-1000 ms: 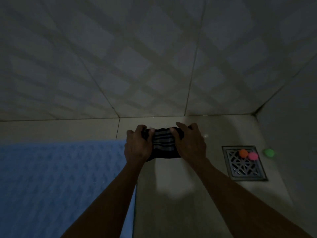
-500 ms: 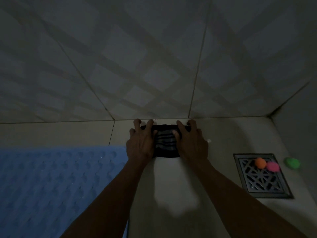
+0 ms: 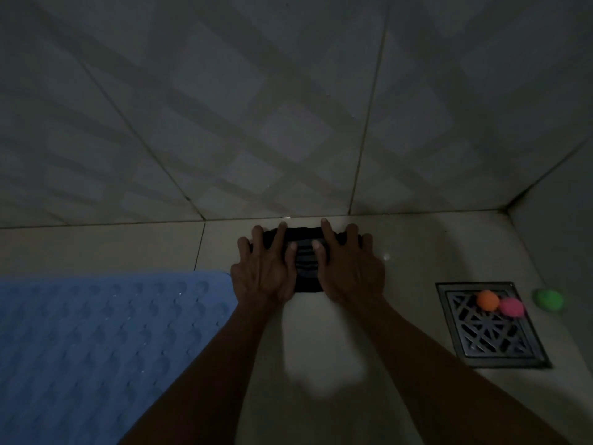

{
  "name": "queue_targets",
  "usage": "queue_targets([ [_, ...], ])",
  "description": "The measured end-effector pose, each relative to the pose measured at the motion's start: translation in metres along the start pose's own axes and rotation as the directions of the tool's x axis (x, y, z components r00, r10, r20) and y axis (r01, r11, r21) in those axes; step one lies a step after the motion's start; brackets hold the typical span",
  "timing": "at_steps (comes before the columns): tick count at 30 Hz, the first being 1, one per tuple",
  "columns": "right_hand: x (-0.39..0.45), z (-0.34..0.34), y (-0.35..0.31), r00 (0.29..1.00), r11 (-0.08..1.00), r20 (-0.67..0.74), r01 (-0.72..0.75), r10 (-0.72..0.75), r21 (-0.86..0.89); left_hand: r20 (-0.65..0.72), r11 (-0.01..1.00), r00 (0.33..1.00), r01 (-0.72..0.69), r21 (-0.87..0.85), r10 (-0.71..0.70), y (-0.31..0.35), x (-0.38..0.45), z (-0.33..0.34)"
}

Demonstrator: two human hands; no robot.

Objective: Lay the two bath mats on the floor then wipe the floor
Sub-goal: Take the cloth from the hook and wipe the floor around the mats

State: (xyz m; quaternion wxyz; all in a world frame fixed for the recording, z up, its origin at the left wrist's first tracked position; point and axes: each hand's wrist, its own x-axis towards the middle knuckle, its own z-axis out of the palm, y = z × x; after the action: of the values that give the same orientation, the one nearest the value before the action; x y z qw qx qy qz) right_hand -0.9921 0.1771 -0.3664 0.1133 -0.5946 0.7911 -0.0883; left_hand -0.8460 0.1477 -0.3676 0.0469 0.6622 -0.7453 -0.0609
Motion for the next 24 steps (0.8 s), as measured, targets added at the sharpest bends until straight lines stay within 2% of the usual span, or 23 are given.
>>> queue_targets([
  [6,0.012,0.003,-0.003,0.998,0.999,-0.047,0.030,-0.030,-0.014,0.012,0.999,0.999,0.039,0.000,-0.039,-0.003,0.014,-0.002],
  [14,0.018,0.010,-0.007,0.996,0.999,-0.088,0.034,-0.036,-0.023,-0.033,1.000,0.999,0.012,0.019,-0.012,-0.008,0.022,0.001],
  [24,0.013,0.001,-0.008,1.000,1.000,-0.020,0.008,-0.008,0.002,0.017,0.997,0.999,0.051,0.058,-0.052,-0.009,0.017,-0.002],
])
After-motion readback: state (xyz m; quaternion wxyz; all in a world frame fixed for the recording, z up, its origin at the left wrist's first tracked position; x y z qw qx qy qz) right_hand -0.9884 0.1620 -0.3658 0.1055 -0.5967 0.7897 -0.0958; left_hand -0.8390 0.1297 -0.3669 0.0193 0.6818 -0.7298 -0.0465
